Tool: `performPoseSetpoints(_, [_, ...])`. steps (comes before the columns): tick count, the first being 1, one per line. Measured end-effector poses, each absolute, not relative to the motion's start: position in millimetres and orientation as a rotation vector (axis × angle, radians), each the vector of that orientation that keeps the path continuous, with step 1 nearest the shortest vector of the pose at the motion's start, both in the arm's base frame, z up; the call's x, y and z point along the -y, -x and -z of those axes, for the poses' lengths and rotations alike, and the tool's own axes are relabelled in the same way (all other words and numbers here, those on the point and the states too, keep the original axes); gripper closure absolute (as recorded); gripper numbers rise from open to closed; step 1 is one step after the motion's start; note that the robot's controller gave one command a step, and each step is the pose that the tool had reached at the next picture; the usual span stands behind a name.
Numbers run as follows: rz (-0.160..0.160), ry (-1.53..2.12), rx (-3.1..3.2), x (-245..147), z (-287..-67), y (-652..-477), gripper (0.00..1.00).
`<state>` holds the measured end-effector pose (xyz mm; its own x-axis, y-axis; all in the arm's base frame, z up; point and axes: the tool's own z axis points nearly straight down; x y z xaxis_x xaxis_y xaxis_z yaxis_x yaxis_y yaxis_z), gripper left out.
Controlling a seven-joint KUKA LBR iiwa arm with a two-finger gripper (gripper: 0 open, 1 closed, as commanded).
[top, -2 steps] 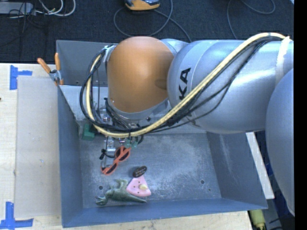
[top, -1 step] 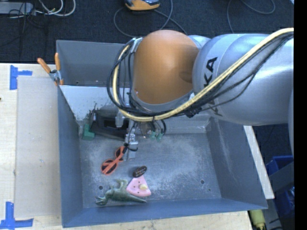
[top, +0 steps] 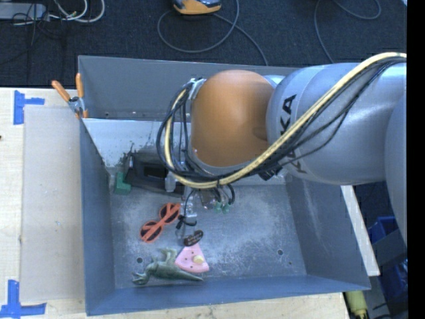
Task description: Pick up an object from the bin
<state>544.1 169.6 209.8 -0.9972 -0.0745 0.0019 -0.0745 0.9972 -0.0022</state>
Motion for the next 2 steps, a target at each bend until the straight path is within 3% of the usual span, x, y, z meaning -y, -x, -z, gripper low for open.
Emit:
performPoseSetpoints(1, [-0.003, -0.171, 3.128, -171, -179, -537.6, 0.00])
performPoseSetpoints(2, [0.000, -0.339, 3.127, -139, -137, -551.6, 0.00])
